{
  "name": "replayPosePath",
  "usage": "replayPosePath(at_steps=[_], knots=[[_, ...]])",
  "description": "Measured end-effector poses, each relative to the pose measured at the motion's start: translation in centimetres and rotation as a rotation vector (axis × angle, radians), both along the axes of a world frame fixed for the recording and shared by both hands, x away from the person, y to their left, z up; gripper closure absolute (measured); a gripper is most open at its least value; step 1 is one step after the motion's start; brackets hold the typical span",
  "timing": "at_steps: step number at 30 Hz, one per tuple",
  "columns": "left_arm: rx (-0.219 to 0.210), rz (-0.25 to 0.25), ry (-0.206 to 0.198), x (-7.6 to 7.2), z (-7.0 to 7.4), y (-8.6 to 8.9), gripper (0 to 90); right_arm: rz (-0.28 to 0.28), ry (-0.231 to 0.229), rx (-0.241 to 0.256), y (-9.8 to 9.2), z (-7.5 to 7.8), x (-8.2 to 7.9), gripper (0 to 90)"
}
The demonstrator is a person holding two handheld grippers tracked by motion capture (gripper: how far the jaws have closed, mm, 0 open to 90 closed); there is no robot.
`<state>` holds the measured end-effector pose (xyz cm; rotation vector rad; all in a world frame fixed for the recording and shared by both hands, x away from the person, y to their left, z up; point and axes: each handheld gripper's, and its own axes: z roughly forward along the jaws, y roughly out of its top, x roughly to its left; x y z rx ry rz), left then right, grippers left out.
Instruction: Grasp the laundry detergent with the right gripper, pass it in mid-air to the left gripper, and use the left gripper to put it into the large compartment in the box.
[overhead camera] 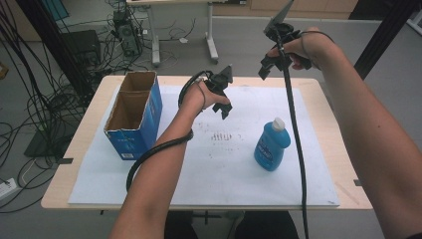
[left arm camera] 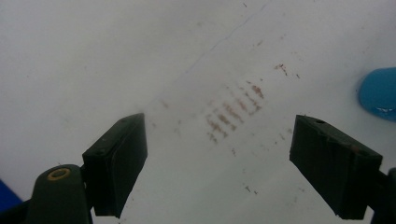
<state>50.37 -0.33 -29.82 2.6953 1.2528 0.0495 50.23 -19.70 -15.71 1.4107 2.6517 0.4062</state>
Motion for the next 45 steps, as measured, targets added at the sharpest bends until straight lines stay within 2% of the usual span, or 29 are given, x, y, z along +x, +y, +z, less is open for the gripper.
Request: replayPosePath(at_steps=[10,12,17,26,45], knots=[[-0.008,0.025,-0.015,0.0,0.2,0.7,19.2,0.001,-0.004,0.010,-0.4,0.1,-0.2,11.6],[-0.021,0.029,-0.012,-0.1,0.2,0.9,19.2,-0.002,-0.004,0.010,-0.5,0.1,-0.3,11.6],[-0.025,0.043,0.000,-0.5,-0.1,1.5,19.1,-0.010,-0.007,0.005,-1.1,0.0,-0.5,11.5],[-0.026,0.073,-0.006,-1.2,0.1,2.7,19.1,-0.030,-0.012,-0.001,-2.7,0.2,-1.1,11.5],[-0.005,0.078,-0.012,-4.0,0.8,4.7,18.9,-0.080,-0.005,0.003,-6.9,-1.0,-2.2,11.3]])
